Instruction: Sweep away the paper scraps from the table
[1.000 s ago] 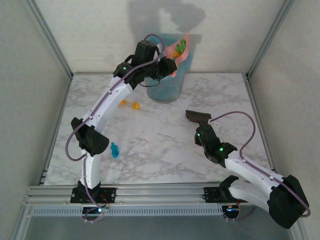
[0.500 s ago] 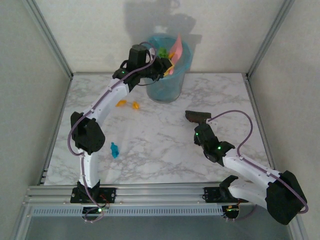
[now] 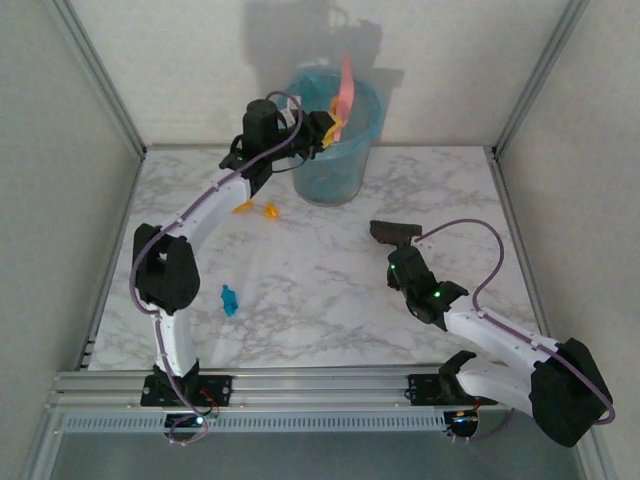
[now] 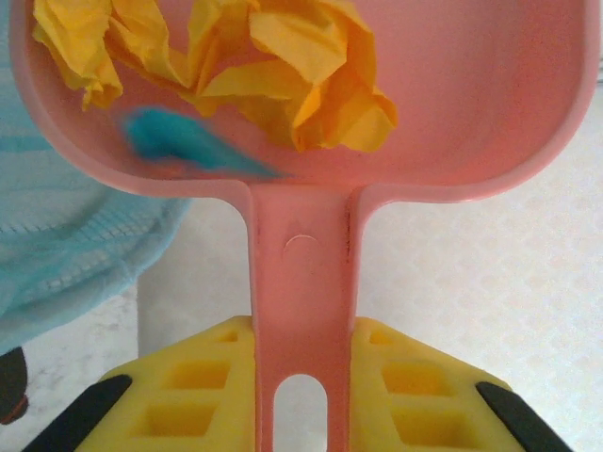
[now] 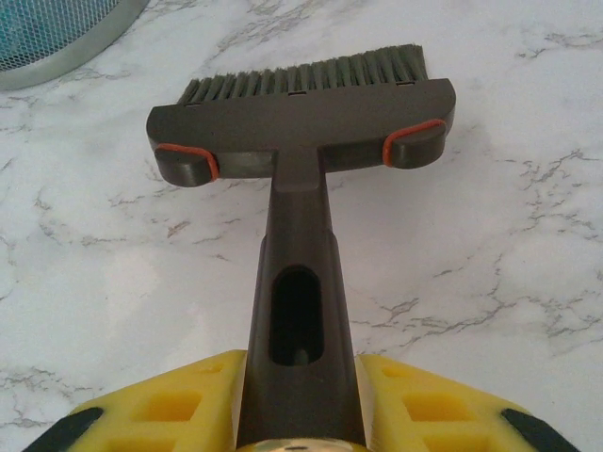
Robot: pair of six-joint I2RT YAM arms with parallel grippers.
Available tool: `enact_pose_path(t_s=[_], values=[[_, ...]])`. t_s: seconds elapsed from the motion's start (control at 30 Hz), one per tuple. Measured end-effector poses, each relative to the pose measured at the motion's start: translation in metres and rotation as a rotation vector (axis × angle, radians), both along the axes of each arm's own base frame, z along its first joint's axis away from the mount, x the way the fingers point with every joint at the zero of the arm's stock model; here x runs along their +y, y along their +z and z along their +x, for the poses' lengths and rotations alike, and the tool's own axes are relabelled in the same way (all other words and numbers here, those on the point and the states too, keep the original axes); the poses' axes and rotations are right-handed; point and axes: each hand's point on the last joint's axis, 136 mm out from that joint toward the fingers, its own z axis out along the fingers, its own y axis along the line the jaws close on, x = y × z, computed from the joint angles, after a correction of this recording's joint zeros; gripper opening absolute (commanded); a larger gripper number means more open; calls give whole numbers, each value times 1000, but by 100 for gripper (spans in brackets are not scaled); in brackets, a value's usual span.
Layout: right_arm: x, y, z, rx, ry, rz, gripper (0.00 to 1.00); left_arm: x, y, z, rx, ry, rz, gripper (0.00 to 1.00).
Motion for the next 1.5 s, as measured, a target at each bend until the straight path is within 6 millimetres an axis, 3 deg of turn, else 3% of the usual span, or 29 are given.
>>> enact_pose_path(t_s=[0.17, 0.4, 0.57, 0.83, 0.97, 1.1, 1.33, 1.5], values=[[0, 0, 0, 0, 0, -1, 0, 12, 4, -11, 5, 28, -111, 0], [0, -1, 0, 3, 0, -3, 0, 28, 29, -13, -54, 67, -261, 0], [0, -1, 0, 3, 0, -3, 0, 31, 39, -15, -81, 67, -309, 0], [0, -1, 0, 5, 0, -5, 0, 30, 39, -17, -89, 64, -312, 0], [0, -1, 0, 5, 0, -5, 0, 20, 33, -19, -89, 55, -263, 0], [0, -1, 0, 5, 3, -8, 0, -4, 37, -28, -120, 23, -165, 0], [0, -1, 0, 4, 7, -12, 0, -50, 59, -70, -252, -69, 59, 0], [0, 1, 0, -3, 8, -7, 0, -61, 63, -96, -341, -78, 245, 0]])
